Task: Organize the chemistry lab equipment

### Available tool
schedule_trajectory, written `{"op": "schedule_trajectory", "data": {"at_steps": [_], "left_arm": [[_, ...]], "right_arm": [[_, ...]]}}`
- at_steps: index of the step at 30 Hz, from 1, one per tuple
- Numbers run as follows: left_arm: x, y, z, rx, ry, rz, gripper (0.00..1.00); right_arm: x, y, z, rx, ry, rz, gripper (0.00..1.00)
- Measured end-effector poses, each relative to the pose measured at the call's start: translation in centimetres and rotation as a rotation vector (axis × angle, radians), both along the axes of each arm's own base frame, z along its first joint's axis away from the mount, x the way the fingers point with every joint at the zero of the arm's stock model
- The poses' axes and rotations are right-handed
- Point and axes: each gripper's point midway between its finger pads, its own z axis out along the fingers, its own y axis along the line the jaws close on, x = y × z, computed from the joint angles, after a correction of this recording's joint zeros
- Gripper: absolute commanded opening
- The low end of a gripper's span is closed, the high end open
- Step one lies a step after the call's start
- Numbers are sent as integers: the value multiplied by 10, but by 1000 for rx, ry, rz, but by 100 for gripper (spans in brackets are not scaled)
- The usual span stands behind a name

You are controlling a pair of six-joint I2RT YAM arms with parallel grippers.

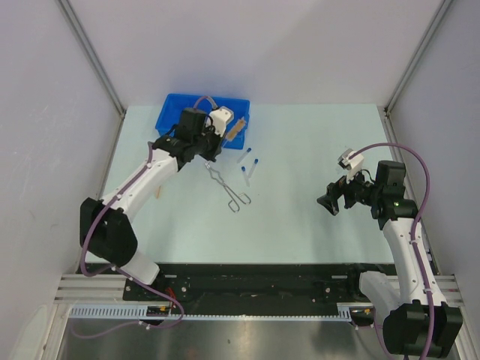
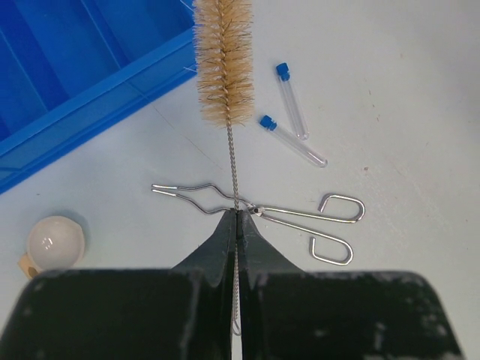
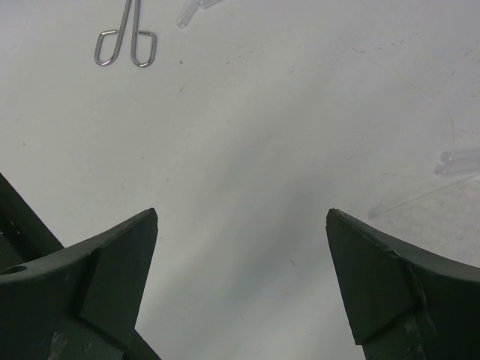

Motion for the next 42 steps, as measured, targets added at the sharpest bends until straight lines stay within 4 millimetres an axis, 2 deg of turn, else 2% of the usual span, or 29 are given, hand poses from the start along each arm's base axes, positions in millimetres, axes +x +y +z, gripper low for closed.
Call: {"op": "schedule_trajectory", "data": {"at_steps": [5,16,21,32,42], "left_arm": [[10,16,9,-38,-13,57,0],[52,89,13,-117,-10,287,0],[81,115,-2,-129,28,371,0],[129,145,-38,-102,104,482,0],[168,170,-47,-64,112,556,1]], "right_arm": [[0,0,0,-1,-2,0,100],[-1,0,2,-1,-9,2,100],[-2,2,2,-2,-8,10,100],[-3,4,1,-5,-9,20,100],[-4,6,1,-6,-6,26,100]]}}
